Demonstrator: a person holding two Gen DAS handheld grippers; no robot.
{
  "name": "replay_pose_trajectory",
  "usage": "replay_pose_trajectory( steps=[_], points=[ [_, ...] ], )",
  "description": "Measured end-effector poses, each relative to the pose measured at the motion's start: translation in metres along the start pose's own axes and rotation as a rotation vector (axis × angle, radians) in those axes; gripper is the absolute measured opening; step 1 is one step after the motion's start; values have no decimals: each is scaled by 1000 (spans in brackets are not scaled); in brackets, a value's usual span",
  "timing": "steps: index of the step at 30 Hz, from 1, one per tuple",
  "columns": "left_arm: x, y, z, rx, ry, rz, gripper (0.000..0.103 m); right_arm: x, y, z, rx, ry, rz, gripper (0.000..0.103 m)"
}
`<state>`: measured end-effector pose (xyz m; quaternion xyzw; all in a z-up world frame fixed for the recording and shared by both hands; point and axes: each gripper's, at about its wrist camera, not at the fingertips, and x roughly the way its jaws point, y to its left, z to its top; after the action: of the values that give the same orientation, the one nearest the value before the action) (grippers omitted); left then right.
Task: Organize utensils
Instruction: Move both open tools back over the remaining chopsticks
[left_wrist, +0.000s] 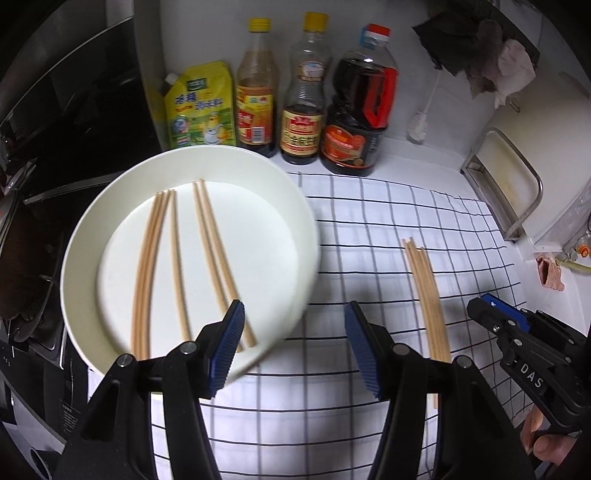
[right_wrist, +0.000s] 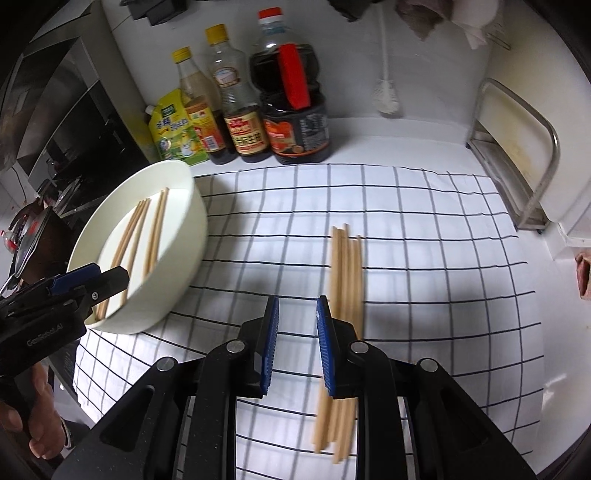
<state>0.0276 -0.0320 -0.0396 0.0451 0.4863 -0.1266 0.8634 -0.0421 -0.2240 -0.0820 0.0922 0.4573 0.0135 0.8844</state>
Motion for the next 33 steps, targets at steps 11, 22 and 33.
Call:
replay_pose_trajectory(
  steps=[11,22,33],
  points=[
    [13,-46,-5,47,26,-23,58,9,-41,-13,35,22,-9,20],
    [42,-68,-18,67,82,-32,60,35,-57,-29,46,68,0,20],
    [62,-73,-30,80,116,-39,62,53,-59,-41,38,95,4,28]
  ],
)
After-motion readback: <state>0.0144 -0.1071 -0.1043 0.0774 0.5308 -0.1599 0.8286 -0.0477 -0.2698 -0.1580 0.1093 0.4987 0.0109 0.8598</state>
